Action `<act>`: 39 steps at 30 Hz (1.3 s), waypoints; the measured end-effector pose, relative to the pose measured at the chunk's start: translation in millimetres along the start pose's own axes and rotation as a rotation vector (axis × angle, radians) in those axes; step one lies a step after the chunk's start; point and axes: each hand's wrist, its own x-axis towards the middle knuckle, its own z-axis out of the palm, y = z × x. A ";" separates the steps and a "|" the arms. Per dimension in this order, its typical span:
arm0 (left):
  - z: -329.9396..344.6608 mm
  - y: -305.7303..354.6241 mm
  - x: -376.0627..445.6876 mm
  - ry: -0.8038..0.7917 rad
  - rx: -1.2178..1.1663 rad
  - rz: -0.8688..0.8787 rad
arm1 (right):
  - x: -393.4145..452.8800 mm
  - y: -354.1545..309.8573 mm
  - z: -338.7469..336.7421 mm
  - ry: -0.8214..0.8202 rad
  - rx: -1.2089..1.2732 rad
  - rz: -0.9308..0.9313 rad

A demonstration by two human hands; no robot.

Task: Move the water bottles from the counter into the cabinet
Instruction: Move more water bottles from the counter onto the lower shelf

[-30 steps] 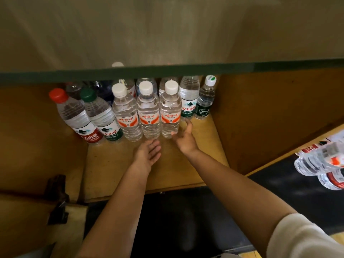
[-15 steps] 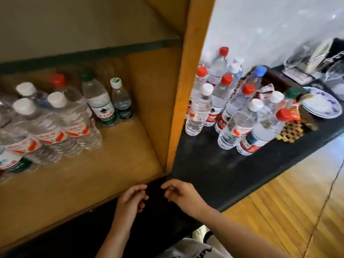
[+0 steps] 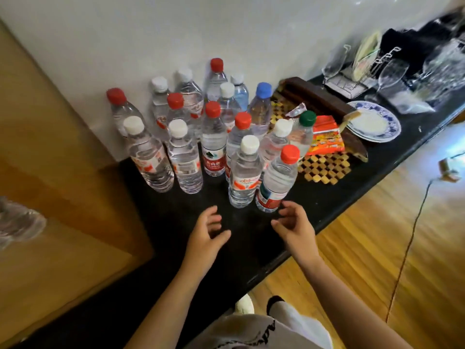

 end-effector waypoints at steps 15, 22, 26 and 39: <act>33.7 49.9 83.4 -0.002 -0.064 0.218 | 79.9 -3.3 -6.4 -0.136 0.122 -0.060; 30.4 46.1 61.3 0.014 -0.084 0.263 | 69.0 -7.2 -11.5 -0.177 -0.056 -0.132; 14.7 30.9 30.4 0.023 -0.062 0.255 | 42.5 -11.0 -6.2 -0.262 -0.126 -0.191; -108.6 -54.3 -122.9 0.170 -0.019 0.185 | -82.7 -32.3 96.4 -0.386 -0.332 -0.283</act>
